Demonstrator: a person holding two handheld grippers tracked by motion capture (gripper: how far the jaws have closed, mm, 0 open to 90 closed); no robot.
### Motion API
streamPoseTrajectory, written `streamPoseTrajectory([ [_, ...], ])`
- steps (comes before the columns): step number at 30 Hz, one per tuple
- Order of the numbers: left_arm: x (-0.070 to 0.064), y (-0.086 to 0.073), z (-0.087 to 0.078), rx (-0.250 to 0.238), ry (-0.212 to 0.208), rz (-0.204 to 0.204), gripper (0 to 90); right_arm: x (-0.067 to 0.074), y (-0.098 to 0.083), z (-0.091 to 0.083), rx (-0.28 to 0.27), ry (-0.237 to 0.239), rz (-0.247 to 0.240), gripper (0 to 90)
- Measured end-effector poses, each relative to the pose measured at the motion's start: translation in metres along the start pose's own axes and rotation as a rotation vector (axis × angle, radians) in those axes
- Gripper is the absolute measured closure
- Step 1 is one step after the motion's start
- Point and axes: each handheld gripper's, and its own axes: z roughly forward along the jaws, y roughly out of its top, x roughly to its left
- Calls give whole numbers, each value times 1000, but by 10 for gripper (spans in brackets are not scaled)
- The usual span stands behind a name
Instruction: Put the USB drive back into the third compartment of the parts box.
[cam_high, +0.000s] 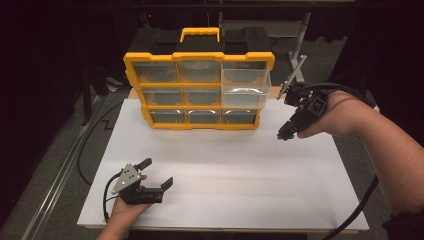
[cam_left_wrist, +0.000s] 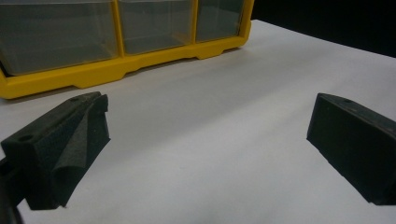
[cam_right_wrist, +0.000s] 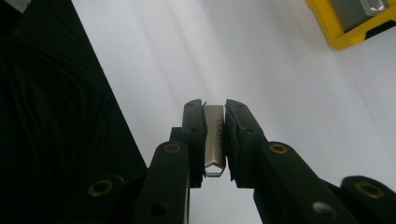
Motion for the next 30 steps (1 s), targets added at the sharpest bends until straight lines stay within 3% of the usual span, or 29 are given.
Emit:
streamPoseTrajectory([
  [30,-2,1,-2,-9,-23,4,2,2,30,-62,-19,-38,-8,801],
])
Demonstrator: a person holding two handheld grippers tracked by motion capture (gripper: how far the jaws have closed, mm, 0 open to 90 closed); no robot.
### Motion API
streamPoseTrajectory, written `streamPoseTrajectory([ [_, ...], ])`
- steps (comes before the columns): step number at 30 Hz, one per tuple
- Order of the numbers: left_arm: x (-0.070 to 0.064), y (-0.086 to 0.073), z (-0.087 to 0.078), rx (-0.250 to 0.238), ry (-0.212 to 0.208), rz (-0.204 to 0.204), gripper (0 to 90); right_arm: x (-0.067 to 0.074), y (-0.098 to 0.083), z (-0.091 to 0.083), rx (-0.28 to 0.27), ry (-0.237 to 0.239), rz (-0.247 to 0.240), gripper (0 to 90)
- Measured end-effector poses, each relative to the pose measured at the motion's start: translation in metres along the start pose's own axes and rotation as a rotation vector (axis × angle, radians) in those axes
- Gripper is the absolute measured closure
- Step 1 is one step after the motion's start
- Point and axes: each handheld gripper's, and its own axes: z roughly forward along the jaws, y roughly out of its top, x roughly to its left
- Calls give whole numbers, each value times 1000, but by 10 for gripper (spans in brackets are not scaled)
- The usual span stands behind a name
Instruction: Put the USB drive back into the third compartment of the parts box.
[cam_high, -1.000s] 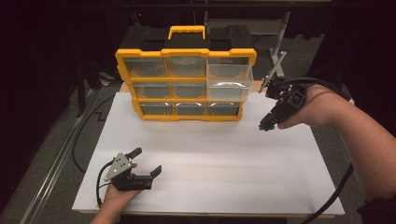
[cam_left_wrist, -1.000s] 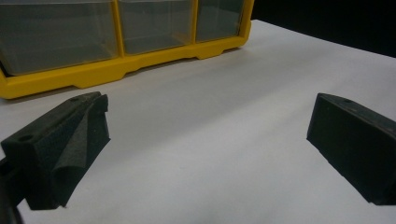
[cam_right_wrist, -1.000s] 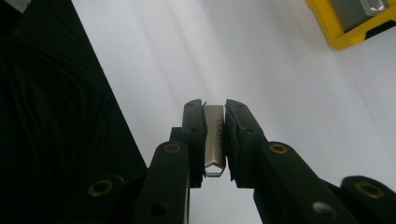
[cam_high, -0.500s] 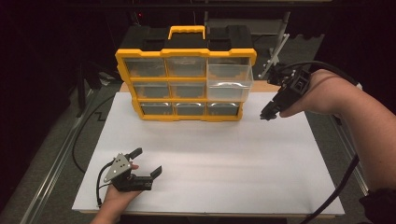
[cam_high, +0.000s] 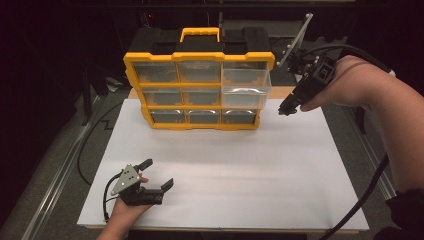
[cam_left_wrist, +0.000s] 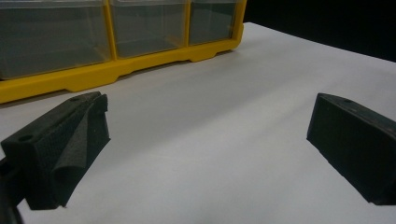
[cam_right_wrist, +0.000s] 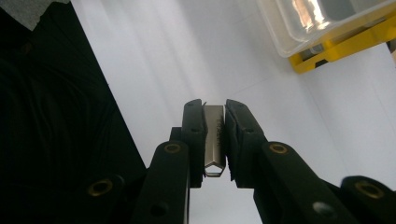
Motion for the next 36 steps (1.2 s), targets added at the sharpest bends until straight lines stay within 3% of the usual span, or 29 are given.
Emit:
streamPoseTrajectory([
  [23,0,1,0,1,1,-1,1,-8,26,-25,-24,-30,-3,801],
  [36,0,1,-1,10,1,2,1,-8,54,-24,-31,-41,-16,801],
])
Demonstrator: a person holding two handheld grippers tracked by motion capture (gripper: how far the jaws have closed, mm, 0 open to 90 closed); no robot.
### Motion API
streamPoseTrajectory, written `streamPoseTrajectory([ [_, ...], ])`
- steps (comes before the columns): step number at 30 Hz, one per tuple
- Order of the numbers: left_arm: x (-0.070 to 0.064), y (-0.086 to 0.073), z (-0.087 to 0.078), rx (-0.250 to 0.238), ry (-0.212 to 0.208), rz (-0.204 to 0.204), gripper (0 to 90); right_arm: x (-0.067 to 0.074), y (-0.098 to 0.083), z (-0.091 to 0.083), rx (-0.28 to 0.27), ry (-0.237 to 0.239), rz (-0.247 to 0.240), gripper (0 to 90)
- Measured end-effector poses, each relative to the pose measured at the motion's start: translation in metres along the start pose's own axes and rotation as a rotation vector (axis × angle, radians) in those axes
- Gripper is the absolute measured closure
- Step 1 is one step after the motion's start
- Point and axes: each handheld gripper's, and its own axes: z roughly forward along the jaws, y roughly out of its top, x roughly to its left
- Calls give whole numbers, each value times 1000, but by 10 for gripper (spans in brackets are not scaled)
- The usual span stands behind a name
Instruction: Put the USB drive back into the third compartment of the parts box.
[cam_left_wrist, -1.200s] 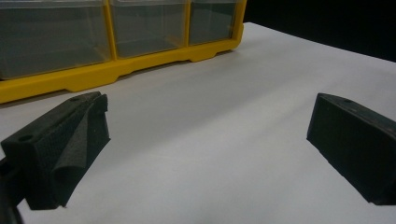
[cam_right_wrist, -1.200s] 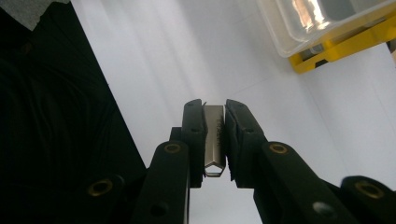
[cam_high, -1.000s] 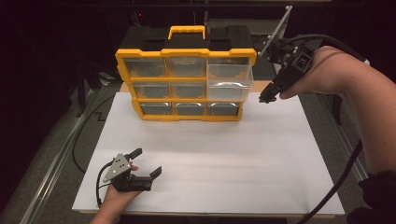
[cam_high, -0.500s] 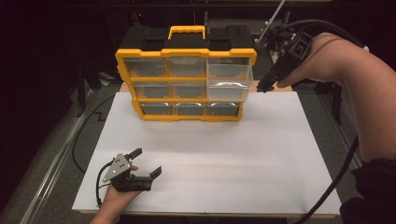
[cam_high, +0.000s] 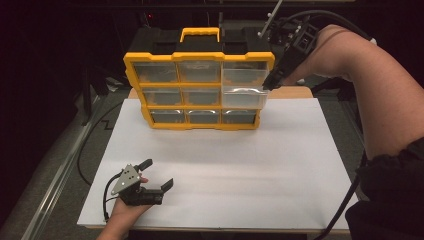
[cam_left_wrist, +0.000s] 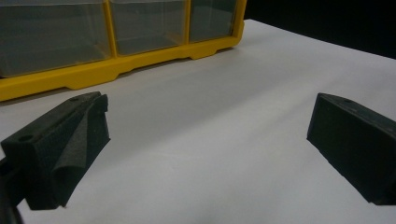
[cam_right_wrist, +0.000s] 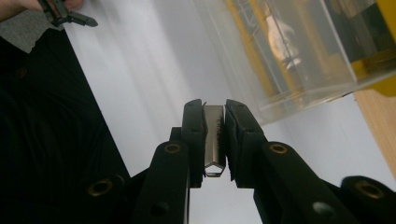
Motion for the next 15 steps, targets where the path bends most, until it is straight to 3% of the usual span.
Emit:
streamPoseTrajectory([
  [8,0,1,-2,-8,-4,-2,1,-2,20,-1,-12,-18,-10,801],
  [15,1,0,-1,-6,-4,-2,1,-8,36,9,-15,-26,-15,801],
])
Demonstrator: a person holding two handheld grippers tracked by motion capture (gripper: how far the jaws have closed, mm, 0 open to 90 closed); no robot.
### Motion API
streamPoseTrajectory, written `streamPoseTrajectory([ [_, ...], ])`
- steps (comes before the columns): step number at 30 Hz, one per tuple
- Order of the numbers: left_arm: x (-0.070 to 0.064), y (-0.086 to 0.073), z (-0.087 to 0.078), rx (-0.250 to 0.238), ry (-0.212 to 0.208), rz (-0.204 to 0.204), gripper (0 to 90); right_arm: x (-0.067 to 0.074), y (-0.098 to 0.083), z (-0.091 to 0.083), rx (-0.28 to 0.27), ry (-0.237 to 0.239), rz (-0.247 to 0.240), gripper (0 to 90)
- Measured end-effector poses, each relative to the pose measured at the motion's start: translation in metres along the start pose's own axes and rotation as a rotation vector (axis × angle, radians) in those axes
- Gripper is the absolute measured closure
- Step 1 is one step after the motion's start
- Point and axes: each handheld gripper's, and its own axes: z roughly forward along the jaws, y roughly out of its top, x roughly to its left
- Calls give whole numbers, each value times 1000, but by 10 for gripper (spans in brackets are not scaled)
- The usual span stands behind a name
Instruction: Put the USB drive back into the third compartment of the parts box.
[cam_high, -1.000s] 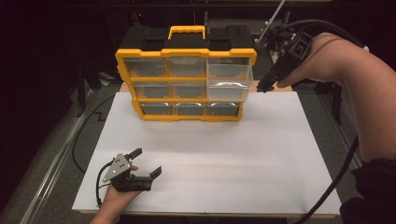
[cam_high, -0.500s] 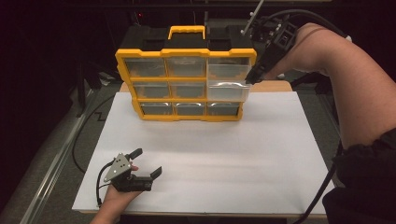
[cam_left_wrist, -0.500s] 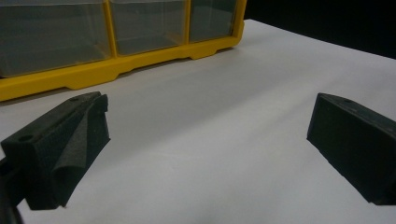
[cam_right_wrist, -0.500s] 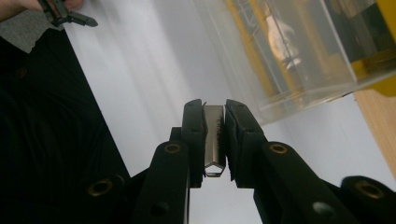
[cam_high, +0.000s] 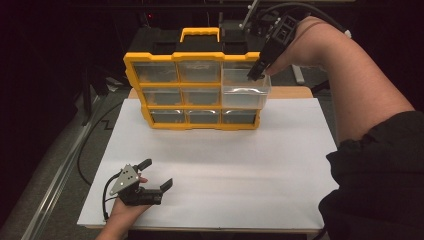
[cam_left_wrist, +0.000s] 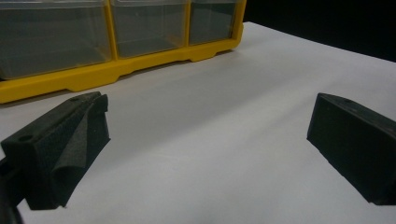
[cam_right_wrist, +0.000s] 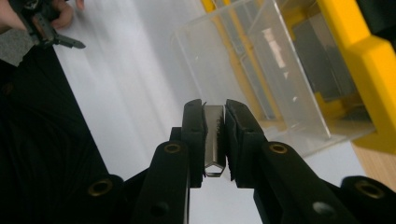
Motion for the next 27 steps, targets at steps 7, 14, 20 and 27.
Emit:
streamPoseTrajectory([
  [7,0,0,-1,-1,-3,2,1,-8,11,11,4,-8,3,801],
  [14,0,0,0,1,-5,1,1,-13,20,16,3,-18,5,801],
  [20,0,0,0,-3,-8,0,1,-17,21,17,-8,-38,11,800],
  [27,1,0,-1,-2,-11,1,1,-22,17,20,0,-47,25,800],
])
